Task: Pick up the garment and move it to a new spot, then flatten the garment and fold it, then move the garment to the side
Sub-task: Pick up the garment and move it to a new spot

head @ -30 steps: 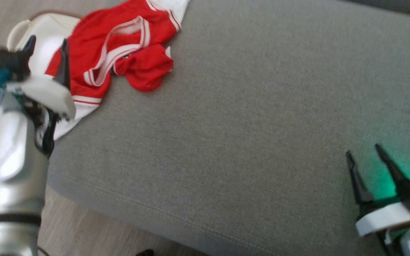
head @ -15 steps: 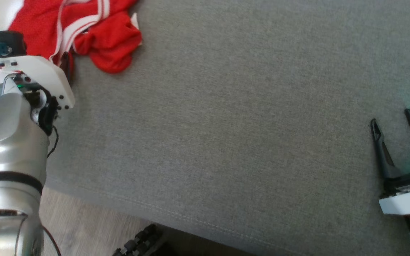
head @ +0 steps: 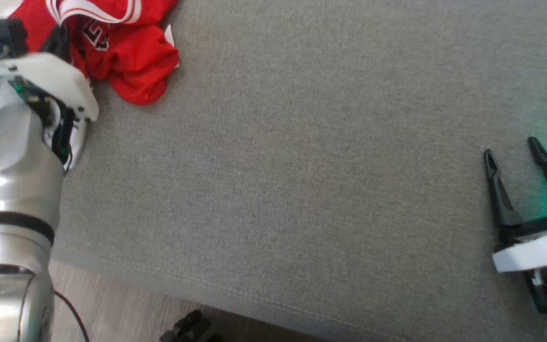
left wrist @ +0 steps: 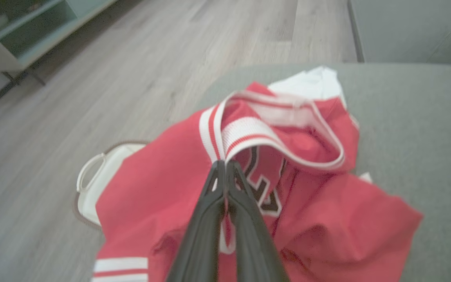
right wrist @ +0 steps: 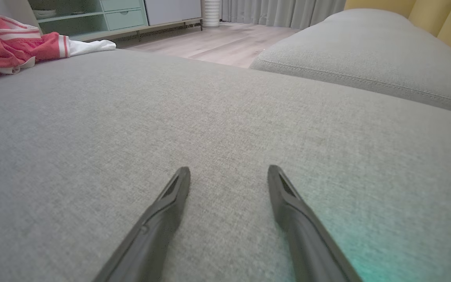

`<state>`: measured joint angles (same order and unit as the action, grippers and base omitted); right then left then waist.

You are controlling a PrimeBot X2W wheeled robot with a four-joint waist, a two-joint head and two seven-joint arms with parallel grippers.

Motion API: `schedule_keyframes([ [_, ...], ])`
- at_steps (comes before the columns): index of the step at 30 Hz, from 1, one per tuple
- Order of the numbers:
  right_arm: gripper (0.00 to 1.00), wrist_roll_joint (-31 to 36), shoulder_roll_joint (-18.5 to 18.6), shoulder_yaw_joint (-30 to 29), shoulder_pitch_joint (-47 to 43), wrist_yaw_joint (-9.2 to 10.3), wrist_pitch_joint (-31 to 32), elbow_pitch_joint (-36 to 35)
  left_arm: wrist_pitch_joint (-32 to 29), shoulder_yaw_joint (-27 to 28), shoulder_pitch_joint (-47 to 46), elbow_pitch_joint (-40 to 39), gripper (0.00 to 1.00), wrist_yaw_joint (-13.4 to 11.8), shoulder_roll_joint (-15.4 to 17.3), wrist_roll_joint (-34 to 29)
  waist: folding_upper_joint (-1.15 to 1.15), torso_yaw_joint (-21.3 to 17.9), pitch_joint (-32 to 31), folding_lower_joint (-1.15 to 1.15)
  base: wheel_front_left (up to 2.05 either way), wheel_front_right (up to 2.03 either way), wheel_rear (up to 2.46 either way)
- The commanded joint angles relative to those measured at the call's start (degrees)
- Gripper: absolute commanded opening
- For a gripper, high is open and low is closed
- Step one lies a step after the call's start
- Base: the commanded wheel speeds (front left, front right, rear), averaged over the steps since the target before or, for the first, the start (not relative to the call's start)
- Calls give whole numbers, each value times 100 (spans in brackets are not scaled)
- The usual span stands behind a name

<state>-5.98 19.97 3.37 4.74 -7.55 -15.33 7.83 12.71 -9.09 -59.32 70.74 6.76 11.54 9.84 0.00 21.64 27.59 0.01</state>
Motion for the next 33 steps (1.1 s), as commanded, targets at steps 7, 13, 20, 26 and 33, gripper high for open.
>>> schedule_keyframes([
  [7, 100, -102, -636, 415, 197, 6, 33, 393, 212, -395, -514, -756, 0, 67, 526, -129, 0, -525, -1267, -1, 0, 0, 0],
  [13, 100, -202, -1165, 637, -106, 6, 33, 615, 169, -1237, -491, -1390, 0, 71, 735, 290, 0, -1191, -2363, -1, 0, 0, 0],
  [20, 100, -286, -1422, 961, -278, 6, 33, 680, -370, -2052, -593, -2363, 0, 72, 1142, 1060, 0, -2200, -3033, -1, 0, 0, 0],
  [26, 100, -299, -1510, 1001, -134, 6, 33, 573, -681, -2362, -708, -3198, 0, 72, 1240, 1538, 0, -2921, -3105, -1, 0, 0, 0],
  [33, 100, -275, -1576, 1024, -61, 6, 33, 522, -671, -2485, -484, -3631, 0, 69, 1164, 1686, 0, -3492, -3029, -1, 0, 0, 0],
])
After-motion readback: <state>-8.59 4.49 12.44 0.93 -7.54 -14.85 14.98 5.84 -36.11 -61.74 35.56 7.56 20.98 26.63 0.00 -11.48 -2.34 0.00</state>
